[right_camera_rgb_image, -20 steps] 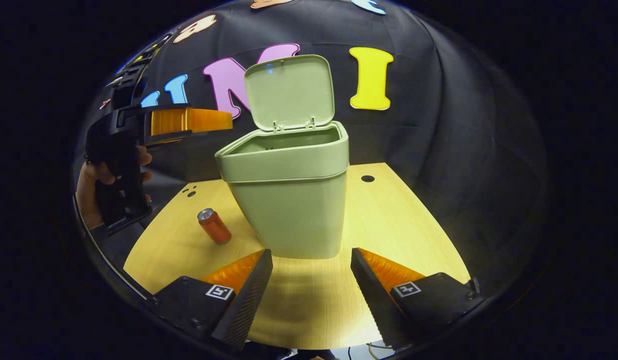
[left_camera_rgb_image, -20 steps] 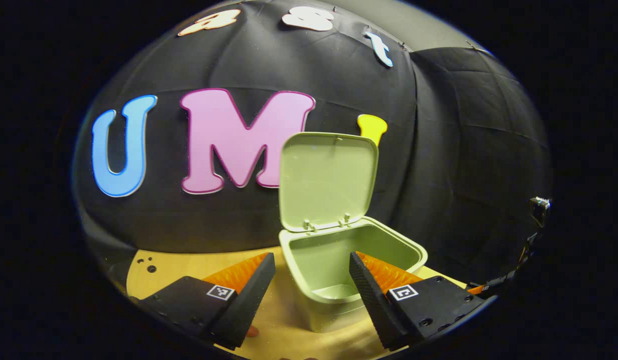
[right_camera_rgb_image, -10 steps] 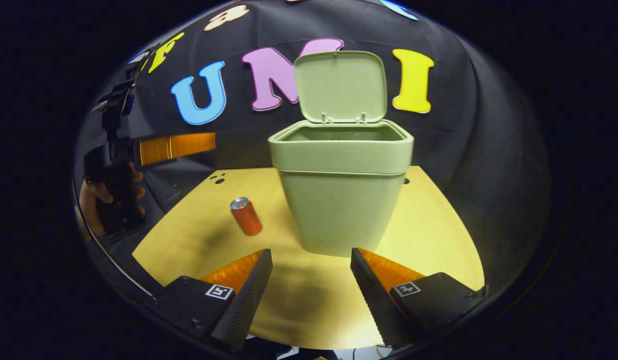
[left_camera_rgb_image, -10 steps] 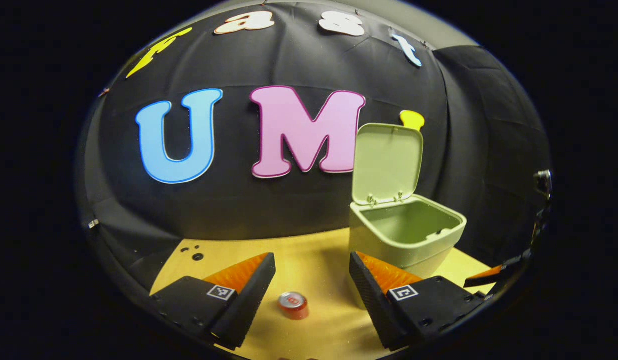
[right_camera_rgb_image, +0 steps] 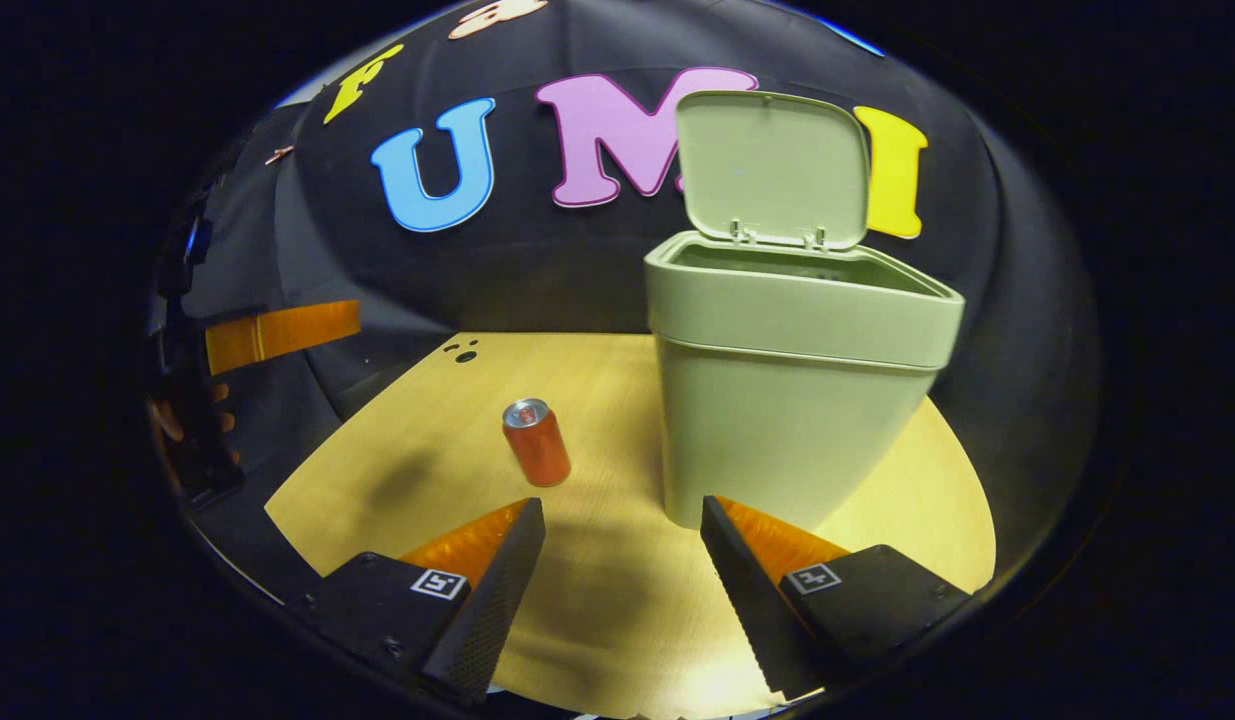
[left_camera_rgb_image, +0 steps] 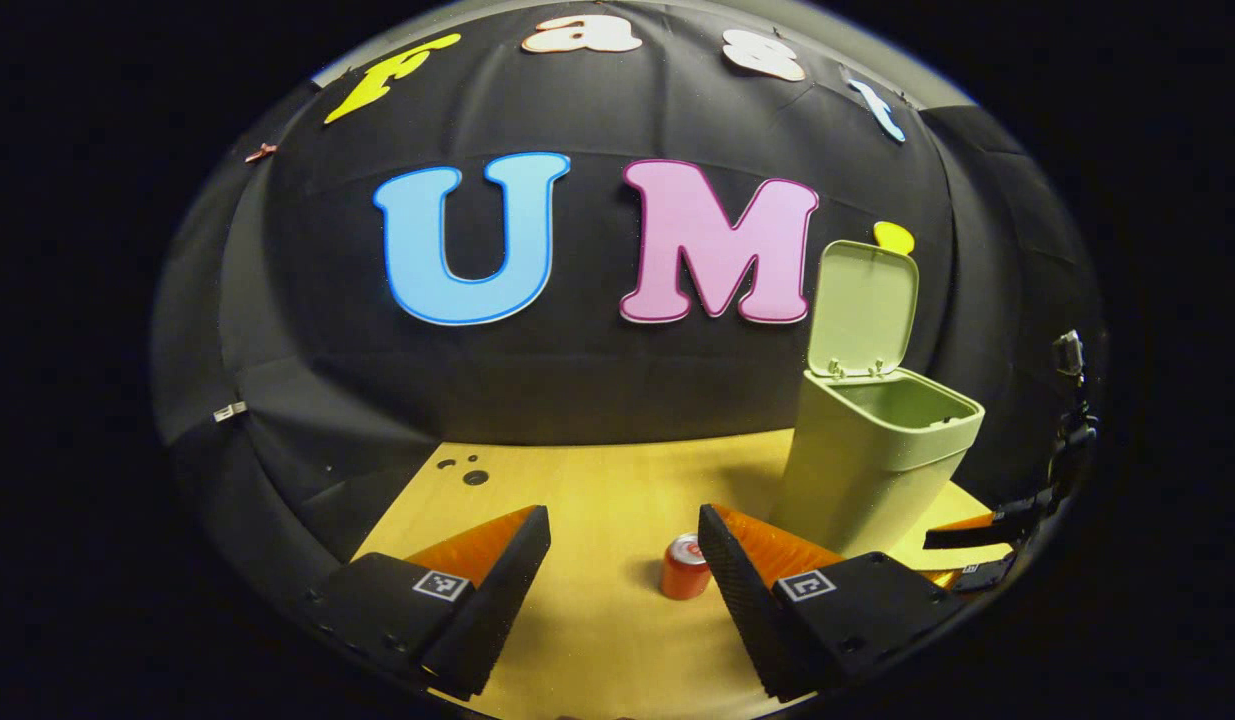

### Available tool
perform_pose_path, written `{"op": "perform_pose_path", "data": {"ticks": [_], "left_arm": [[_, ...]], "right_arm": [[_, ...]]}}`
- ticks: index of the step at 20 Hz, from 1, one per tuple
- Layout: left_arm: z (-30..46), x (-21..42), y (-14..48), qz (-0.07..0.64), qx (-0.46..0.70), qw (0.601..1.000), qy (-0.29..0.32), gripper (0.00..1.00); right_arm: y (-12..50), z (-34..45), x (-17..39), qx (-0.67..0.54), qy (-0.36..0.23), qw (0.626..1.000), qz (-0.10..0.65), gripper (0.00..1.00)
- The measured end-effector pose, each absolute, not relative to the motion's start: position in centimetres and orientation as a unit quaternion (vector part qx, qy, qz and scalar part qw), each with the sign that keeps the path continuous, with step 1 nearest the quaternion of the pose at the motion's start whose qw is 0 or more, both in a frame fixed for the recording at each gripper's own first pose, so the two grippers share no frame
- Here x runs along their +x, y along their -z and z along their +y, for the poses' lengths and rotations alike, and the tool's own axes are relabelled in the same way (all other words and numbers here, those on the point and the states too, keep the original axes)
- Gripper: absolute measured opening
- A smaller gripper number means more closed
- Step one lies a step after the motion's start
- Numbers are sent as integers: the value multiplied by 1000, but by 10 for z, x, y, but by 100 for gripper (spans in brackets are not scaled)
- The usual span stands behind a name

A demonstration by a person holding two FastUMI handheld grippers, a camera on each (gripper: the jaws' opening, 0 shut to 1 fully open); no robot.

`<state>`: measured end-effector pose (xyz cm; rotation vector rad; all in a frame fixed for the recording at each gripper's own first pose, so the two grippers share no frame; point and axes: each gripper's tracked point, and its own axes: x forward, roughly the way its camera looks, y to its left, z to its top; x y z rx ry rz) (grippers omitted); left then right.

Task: Press the lid of the desktop garbage bin to open it, pick up the crumpled paper on the desktop and throw it into the bin, then pick up the pop can on the desktop and drop it into the bin, and finally close the garbage bin lid.

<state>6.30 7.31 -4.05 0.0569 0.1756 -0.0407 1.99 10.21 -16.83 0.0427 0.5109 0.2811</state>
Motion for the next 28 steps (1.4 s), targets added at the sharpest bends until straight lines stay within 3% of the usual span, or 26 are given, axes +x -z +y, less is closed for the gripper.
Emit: {"op": "perform_pose_path", "data": {"ticks": [11, 12, 13, 17, 28], "left_arm": [[156, 23, 92, 139, 18, 990, -23, 96], [162, 23, 96, 143, 14, 989, -27, 92], [168, 23, 100, 148, 10, 988, -31, 96], [186, 27, 118, 165, -21, 985, -47, 96], [240, 29, 153, 204, -32, 975, -83, 96]], "right_arm": [[215, 190, 75, -23, -175, 949, 260, 99], [218, 195, 80, -24, -176, 949, 261, 99], [221, 202, 85, -26, -178, 948, 261, 99], [238, 224, 105, -36, -183, 946, 264, 99], [285, 245, 168, -22, -152, 948, 278, 99]]}}
